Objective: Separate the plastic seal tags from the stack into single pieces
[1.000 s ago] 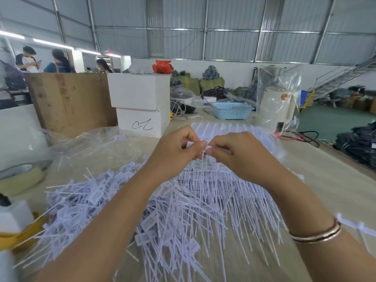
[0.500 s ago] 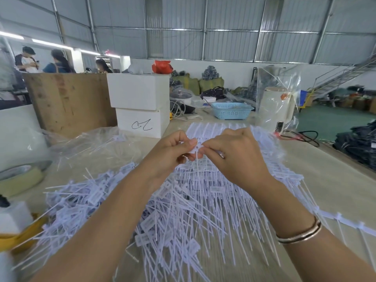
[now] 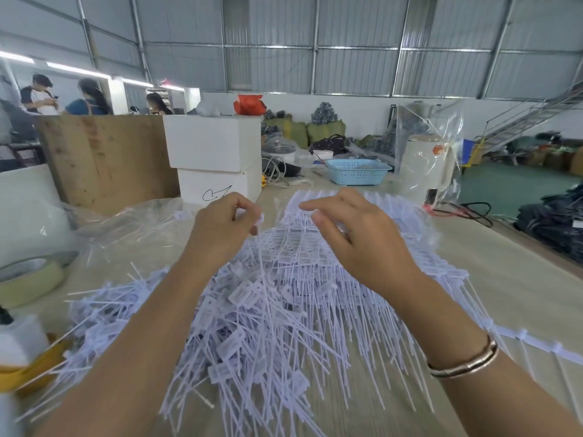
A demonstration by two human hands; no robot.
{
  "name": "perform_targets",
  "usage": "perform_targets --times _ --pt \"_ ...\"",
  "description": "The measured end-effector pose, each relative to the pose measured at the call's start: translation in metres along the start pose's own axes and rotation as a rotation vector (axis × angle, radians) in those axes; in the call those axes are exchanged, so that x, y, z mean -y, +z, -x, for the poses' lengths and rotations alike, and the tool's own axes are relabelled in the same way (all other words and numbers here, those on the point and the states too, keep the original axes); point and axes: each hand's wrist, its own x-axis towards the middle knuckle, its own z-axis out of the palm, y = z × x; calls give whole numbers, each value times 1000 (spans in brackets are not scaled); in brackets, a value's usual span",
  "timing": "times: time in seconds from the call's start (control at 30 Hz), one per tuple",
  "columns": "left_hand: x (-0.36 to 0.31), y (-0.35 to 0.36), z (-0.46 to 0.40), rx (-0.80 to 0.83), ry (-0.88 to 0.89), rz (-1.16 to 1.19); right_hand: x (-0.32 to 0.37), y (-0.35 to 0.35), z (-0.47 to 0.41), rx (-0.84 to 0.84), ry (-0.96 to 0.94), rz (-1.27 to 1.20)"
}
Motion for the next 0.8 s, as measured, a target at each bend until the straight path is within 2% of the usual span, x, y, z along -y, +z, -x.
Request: perform_targets --times 0.1,0.13,0.2,0.27,0.3,0.37,0.5,0.67,0.8 --pt "6 3 3 28 63 -458 2 2 0 135 10 19" --pt "6 4 4 12 106 -534 2 3 1 185 21 31" --pt "-3 6 8 -9 268 -398 3 6 1 281 61 28" --pt "-20 10 15 102 397 -128 3 9 1 326 80 -24" --pt "-28 12 20 174 414 -69 1 10 1 313 88 -69" --pt "-36 17 25 247 417 -108 -3 8 -1 257 119 -169" --pt "-39 19 28 211 425 -114 -4 4 -1 253 127 -222" --pt "-35 15 26 220 416 -27 -9 1 -4 313 75 29" --pt "-34 18 27 240 444 -19 -7 1 -3 353 88 38"
